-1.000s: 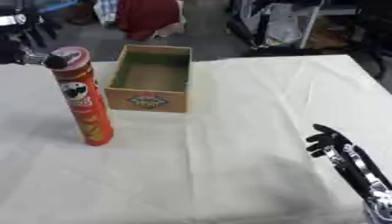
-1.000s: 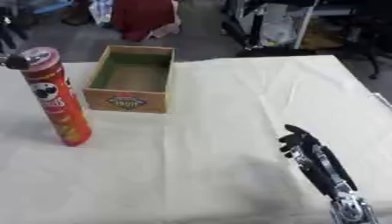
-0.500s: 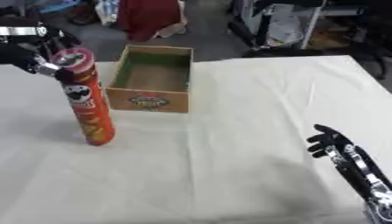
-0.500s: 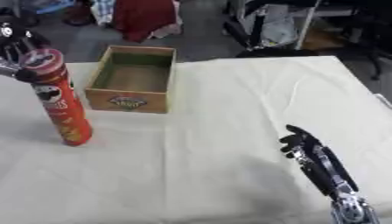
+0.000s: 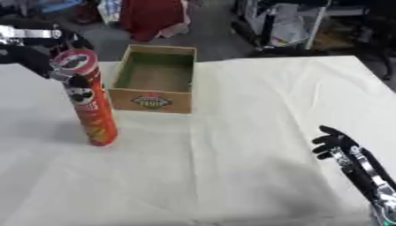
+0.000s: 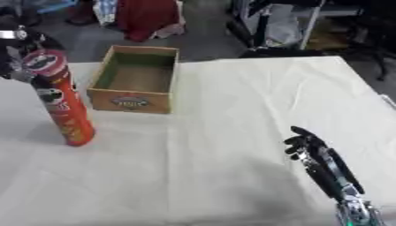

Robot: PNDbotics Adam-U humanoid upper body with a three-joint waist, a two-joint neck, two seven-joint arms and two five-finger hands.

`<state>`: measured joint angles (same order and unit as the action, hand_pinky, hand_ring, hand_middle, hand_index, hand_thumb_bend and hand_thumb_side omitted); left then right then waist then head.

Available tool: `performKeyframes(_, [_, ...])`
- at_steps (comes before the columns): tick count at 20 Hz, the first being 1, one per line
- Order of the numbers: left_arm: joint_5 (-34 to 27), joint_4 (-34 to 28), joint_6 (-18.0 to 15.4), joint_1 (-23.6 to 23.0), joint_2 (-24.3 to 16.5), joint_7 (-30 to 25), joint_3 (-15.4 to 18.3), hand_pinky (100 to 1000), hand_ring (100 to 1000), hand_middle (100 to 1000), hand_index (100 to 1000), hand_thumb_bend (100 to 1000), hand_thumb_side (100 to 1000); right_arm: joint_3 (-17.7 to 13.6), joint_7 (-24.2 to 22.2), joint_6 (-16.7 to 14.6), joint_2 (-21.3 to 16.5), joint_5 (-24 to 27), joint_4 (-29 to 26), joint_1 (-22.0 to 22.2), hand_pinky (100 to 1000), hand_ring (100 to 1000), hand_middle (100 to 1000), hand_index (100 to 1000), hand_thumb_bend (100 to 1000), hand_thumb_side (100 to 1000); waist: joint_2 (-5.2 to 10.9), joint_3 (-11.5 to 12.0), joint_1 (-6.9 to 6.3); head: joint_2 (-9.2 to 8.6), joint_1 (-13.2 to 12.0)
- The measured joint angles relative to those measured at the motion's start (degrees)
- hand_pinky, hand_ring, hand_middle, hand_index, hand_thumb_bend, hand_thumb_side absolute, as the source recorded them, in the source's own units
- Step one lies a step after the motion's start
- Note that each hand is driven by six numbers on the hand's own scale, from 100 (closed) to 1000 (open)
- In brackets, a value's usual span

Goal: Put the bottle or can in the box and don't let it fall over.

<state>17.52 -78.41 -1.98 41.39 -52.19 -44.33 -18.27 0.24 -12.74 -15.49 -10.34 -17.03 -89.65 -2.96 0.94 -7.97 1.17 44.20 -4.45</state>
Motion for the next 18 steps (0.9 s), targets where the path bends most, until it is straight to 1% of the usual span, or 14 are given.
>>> performKeyframes(2, [0.8,0.05,0.02,0.04,0.31,0.24,-0.21,596,628,719,928,731,660,0.0,0.0,0.0,0.0,0.0,0.0,0.0,635,668,689,921,100,950,0.0,-0.03,0.0,0.0,0.0])
performKeyframes(8, [3.68,0.48,-0.09,0.07,0.86,1.17,-0.61,554,592,696,918,660,639,0.0,0.0,0.0,0.0,0.0,0.0,0.0,635,668,689,921,100,953,0.0,-0.14,0.0,0.0,-0.02])
performKeyframes(11, [4.33,0.74,-0.23,0.07,0.88,1.29,-0.65,531,581,689,916,607,624,0.0,0.0,0.0,0.0,0.0,0.0,0.0,635,668,689,921,100,954,0.0,-0.15,0.01,0.0,-0.02])
performKeyframes(18, [4.75,1.34,-0.27,0.07,1.08,1.26,-0.64,494,544,666,916,561,596,0.0,0.0,0.0,0.0,0.01,0.0,0.0,635,668,689,920,100,964,0.0,-0.19,0.01,0.0,-0.02])
